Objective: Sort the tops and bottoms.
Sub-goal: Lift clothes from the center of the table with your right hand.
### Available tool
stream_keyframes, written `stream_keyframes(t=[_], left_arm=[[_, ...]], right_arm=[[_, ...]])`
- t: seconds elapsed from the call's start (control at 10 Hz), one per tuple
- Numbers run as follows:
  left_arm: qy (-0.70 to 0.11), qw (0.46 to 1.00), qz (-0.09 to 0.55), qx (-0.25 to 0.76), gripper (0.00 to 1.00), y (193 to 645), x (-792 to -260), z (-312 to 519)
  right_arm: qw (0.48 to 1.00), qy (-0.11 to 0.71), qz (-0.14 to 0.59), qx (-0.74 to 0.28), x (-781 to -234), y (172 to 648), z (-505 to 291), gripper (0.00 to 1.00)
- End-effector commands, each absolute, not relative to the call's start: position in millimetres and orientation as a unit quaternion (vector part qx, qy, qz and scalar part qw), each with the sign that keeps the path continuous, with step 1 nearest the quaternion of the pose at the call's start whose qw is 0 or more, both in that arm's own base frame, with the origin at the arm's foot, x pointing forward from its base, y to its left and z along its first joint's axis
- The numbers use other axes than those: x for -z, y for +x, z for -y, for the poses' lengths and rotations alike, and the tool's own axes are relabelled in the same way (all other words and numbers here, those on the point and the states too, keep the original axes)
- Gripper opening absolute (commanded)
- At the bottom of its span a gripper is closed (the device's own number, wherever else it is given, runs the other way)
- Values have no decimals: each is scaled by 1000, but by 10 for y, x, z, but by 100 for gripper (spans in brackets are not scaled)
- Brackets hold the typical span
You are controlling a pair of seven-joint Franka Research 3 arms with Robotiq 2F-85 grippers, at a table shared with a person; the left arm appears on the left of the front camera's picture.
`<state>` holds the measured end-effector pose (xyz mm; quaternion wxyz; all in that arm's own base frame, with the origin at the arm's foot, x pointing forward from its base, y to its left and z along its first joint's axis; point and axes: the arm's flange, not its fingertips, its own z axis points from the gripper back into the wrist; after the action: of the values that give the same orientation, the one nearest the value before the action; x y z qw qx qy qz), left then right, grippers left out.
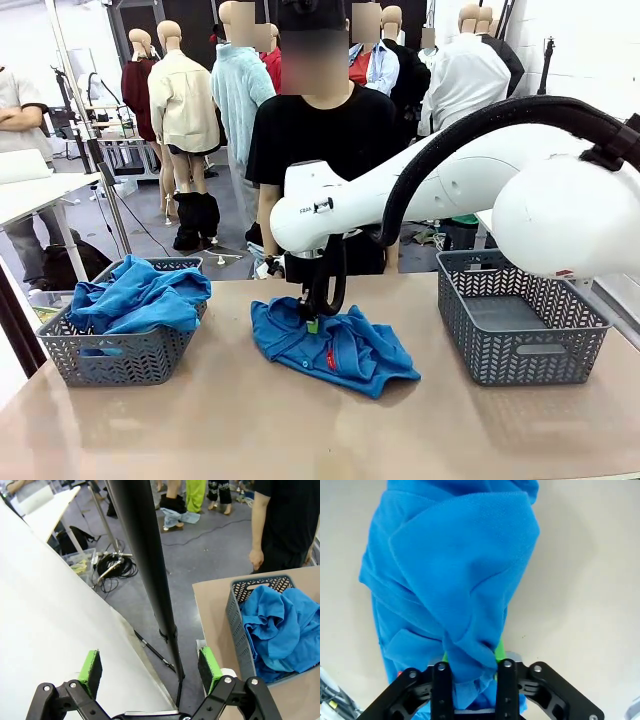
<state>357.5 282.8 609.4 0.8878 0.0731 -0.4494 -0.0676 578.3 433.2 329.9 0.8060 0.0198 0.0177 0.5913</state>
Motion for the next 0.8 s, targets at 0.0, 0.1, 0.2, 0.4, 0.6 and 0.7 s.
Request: stream_keyframes(t=[0.0, 0.1, 0.2, 0.4, 0.6, 0.7], left_arm=[[76, 888, 449, 62, 100, 3593, -6118, -2840], [76, 888, 449, 62, 100, 3593, -6118, -2840], [76, 888, 449, 62, 100, 3593, -6118, -2840], [76, 888, 449, 62, 100, 3593, -6118, -2840], [76, 888, 449, 62, 100, 3593, -6118, -2840], [76, 888, 449, 62, 100, 3593, -6118, -2840]], right_arm=[[810, -5, -22, -586, -3361, 5724, -4312, 0], [808, -6, -22, -588, -3382, 5718, -4320, 0], [807, -7, -23, -590, -3405, 5715, -4329, 0], [799, -20, -30, -600, -3541, 5693, -4368, 0], [803, -59, -20, -593, -3930, 5608, -4397, 0], [810, -73, -7, -582, -4190, 5557, -4367, 0]])
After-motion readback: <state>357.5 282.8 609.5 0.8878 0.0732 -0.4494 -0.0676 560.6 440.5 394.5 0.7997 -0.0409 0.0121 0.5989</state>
